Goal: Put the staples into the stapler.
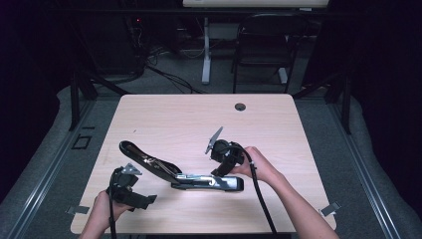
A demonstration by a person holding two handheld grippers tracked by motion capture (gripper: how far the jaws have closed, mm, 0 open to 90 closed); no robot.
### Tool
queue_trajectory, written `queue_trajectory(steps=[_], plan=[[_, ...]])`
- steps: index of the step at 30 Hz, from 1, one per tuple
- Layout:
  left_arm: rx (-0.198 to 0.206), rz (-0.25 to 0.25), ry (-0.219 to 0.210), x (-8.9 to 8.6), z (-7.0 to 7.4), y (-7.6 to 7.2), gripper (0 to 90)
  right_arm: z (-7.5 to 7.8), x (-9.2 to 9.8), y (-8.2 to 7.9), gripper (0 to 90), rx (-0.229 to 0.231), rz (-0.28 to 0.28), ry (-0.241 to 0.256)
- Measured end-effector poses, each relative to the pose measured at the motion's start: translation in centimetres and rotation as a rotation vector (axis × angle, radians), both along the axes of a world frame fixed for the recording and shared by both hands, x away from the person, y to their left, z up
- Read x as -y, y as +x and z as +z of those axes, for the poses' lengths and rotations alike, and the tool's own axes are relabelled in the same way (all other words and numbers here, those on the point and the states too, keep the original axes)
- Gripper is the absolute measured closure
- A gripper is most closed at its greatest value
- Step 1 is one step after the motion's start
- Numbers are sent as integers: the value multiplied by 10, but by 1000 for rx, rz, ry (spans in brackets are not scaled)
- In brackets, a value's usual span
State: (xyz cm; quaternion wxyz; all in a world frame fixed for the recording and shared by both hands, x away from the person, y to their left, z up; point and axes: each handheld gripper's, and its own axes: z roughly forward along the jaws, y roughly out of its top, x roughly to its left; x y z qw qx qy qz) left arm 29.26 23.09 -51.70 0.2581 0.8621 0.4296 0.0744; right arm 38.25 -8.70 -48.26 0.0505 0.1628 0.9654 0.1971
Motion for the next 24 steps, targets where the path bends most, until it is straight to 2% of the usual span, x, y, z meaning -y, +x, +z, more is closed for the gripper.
queue_trajectory(steps=[2,5,7,9,16,17,18,19,24], plan=[[-5,-5,-5,0,1,0,0,0,6,-3,429,15,-28,-4],[-2,-2,-4,0,1,1,0,0,16,-9,401,27,-66,23],[4,2,2,1,0,1,0,-1,23,-12,373,38,-84,14],[5,2,3,1,1,1,0,-4,29,-16,358,31,-111,30],[3,7,1,1,1,2,0,-14,45,-26,258,16,-179,31],[6,9,1,0,1,1,0,-12,47,-28,252,32,-188,-20],[5,11,0,0,1,1,0,-12,49,-29,236,22,-187,-36],[6,12,0,0,1,2,0,-18,50,-30,230,9,-195,34],[7,17,0,-1,2,2,1,-20,53,-35,216,14,-217,37]])
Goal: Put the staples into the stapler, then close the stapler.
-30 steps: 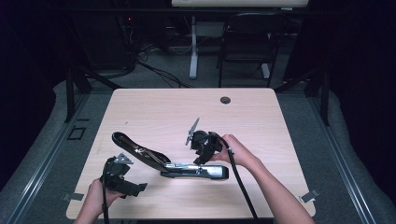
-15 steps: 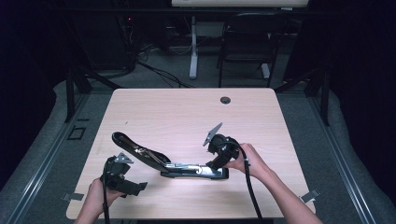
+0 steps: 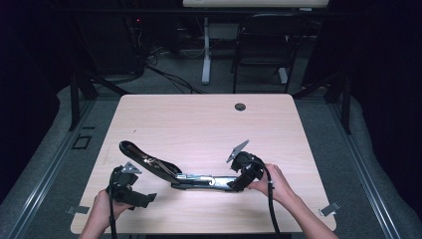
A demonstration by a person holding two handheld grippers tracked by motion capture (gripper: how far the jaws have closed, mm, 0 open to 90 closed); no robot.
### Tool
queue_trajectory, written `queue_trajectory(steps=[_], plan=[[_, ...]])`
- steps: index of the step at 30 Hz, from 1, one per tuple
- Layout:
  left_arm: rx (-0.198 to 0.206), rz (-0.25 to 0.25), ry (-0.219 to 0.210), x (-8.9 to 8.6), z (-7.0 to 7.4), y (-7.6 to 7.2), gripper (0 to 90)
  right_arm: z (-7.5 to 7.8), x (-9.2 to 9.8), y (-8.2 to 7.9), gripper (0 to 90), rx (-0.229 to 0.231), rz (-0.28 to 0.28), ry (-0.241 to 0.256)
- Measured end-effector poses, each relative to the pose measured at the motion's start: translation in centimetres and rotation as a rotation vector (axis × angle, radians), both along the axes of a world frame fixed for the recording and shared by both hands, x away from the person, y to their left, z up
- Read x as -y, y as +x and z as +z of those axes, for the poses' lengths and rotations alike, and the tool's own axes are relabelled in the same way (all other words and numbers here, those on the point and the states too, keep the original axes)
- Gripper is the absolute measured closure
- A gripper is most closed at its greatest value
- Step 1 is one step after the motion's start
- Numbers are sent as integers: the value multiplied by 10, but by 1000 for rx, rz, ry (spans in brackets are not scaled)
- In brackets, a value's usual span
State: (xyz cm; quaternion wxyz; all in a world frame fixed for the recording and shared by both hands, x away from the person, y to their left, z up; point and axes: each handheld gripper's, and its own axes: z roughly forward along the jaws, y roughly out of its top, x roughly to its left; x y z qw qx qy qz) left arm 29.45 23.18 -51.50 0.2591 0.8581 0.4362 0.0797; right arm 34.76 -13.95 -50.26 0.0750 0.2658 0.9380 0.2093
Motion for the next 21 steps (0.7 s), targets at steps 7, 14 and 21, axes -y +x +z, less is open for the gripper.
queue_trajectory(steps=[7,14,21], plan=[[9,19,0,-2,1,1,11,3,6,-6,187,20,-39,9],[25,58,-4,-5,3,3,63,8,8,-11,180,59,-87,22],[88,145,-5,-14,11,6,219,14,9,-15,228,98,-123,38]])
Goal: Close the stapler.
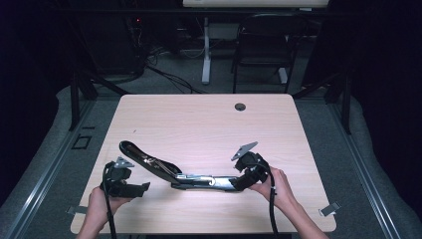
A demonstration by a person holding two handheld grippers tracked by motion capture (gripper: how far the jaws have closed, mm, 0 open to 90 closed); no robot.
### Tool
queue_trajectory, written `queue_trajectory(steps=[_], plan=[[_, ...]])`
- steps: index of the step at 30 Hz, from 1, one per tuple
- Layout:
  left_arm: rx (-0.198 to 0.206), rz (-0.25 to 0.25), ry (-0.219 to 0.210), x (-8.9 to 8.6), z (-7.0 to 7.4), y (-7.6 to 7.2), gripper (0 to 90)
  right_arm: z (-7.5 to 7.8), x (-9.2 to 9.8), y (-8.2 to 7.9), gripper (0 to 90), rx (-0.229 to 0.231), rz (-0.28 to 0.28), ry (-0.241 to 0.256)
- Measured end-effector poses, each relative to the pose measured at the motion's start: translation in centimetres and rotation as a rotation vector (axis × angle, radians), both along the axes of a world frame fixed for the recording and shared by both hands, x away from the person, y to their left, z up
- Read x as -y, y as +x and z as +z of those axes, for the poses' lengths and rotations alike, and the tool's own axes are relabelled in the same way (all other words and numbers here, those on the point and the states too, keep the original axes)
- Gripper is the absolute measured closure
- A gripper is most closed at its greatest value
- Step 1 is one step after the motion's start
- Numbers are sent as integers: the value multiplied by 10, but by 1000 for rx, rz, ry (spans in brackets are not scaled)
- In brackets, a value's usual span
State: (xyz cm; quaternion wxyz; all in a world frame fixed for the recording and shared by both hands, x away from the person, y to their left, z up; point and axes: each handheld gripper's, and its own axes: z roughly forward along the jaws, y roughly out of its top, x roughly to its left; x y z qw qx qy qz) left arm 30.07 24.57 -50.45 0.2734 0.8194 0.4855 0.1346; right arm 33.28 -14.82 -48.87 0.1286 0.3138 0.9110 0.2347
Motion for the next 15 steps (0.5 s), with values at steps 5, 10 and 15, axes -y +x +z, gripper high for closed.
queue_trajectory(steps=[5,10,15], plan=[[31,92,-54,-11,4,7,336,2,2,-1,265,22,-20,5],[115,182,-104,-21,14,10,456,6,-1,-3,374,94,-49,21],[214,233,-154,-27,24,11,559,14,-8,-5,507,188,-81,37]])
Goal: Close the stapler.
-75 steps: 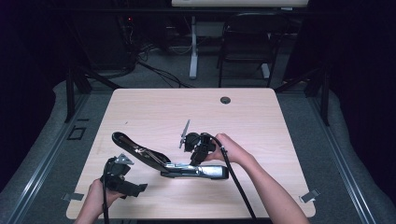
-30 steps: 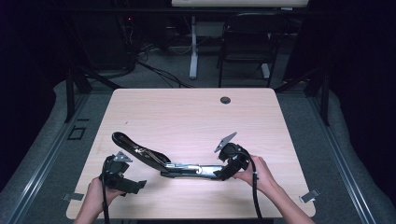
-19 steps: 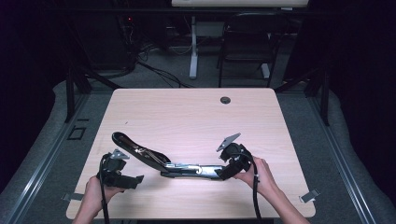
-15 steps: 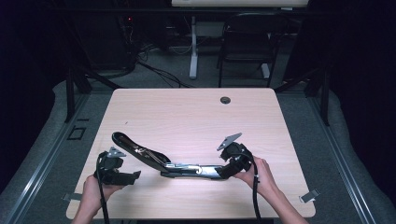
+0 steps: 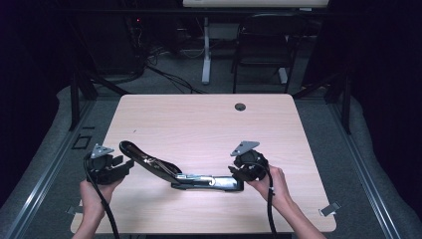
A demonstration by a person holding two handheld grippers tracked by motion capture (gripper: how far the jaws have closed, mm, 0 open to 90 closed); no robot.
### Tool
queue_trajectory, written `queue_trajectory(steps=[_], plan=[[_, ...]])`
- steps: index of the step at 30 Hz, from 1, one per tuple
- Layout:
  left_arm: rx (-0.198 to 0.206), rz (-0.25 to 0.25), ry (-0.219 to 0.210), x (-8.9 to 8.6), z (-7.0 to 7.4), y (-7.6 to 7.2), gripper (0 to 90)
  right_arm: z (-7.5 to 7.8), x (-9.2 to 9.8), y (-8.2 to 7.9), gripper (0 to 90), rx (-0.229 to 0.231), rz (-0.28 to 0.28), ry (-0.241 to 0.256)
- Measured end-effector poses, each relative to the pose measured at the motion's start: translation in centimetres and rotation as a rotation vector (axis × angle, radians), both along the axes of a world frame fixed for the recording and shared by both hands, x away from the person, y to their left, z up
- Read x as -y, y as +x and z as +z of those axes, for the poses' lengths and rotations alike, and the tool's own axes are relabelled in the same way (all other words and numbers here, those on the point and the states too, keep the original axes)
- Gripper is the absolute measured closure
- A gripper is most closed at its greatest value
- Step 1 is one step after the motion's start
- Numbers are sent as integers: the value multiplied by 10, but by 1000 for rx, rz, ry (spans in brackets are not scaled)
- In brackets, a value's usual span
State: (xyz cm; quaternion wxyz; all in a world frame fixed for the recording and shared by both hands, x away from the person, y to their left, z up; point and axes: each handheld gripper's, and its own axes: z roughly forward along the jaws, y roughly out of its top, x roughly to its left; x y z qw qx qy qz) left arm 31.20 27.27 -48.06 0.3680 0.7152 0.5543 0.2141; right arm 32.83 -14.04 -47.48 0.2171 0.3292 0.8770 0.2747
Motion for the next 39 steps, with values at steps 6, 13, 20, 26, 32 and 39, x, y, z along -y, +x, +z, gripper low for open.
queue_trajectory(steps=[6,13,20,26,32,39], plan=[[18,-7,-54,-1,3,-3,621,6,-12,2,777,75,7,60],[33,-5,-72,0,5,-4,643,8,-47,5,900,107,62,76],[40,-16,-92,0,6,-5,687,9,-75,8,900,113,103,101],[68,-31,-100,6,11,-6,735,13,-82,9,900,118,105,134],[86,-34,-87,11,16,-9,771,17,-89,7,900,120,114,150],[94,-49,-77,17,20,-8,777,22,-101,4,900,128,132,171]])
